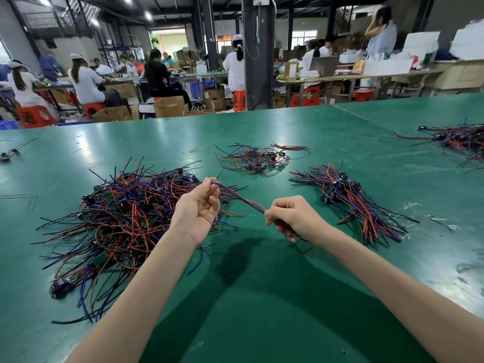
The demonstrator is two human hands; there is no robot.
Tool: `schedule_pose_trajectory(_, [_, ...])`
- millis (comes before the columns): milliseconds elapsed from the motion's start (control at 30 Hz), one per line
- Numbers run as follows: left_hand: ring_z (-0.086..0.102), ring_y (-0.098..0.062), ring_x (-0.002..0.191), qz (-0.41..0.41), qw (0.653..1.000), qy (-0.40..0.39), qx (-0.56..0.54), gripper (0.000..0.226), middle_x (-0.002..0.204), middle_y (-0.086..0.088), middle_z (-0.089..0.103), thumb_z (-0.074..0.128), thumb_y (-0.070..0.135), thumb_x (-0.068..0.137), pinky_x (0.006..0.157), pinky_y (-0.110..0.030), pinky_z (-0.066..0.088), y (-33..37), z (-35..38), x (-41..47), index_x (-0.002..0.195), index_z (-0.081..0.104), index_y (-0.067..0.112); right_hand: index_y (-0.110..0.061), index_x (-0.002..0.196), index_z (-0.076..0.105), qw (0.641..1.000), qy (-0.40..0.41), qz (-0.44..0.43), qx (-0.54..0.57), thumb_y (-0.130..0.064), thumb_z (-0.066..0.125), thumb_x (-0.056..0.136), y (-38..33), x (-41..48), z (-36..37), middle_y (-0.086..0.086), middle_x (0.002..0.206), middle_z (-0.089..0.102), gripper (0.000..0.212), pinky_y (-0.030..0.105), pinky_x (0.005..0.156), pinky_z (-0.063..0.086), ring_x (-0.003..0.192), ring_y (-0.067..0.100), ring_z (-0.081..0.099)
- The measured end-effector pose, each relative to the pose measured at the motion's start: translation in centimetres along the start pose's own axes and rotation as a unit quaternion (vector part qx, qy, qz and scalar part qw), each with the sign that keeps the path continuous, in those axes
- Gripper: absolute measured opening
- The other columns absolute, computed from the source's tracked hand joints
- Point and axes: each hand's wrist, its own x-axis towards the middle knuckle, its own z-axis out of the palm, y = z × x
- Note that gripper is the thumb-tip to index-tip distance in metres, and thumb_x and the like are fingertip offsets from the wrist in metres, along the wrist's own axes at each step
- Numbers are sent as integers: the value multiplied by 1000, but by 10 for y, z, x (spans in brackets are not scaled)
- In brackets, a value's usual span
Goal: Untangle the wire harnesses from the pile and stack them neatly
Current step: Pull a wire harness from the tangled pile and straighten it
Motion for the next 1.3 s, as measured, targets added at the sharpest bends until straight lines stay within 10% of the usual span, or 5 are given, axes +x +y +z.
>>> schedule_pose_trajectory(233, [60,-3,49,32,998,48,26,13,56,3,66,59,12,91,47,-12,48,-1,-6,4,81,65,6,-13,78,70,985,-159,24,58,-30,62,80,-8,-8,-1,6,62,60,18,20,45,39,53,16,47])
schedule_pose_trajectory(400, [60,-4,54,38,998,58,12,15,61,2,66,59,15,92,49,-13,49,-1,-8,5,80,65,7,-7,102,70,970,-224,1,99,-9,64,77,-11,-8,-8,6,79,68,26,20,62,35,68,11,50])
schedule_pose_trajectory(800, [62,-7,63,5,963,-103,247,8,79,0,71,57,14,92,64,-19,54,-34,9,-12,95,61,8,0,96,67,953,-22,-9,303,0,63,72,-12,-1,-7,6,78,71,25,27,63,57,66,14,67])
schedule_pose_trajectory(1300, [55,-8,54,0,939,-179,294,15,63,-1,59,53,6,93,52,-21,52,-57,15,-32,86,65,3,-12,91,69,983,30,17,179,0,67,79,-11,-3,-3,-5,69,69,17,21,64,42,61,6,64])
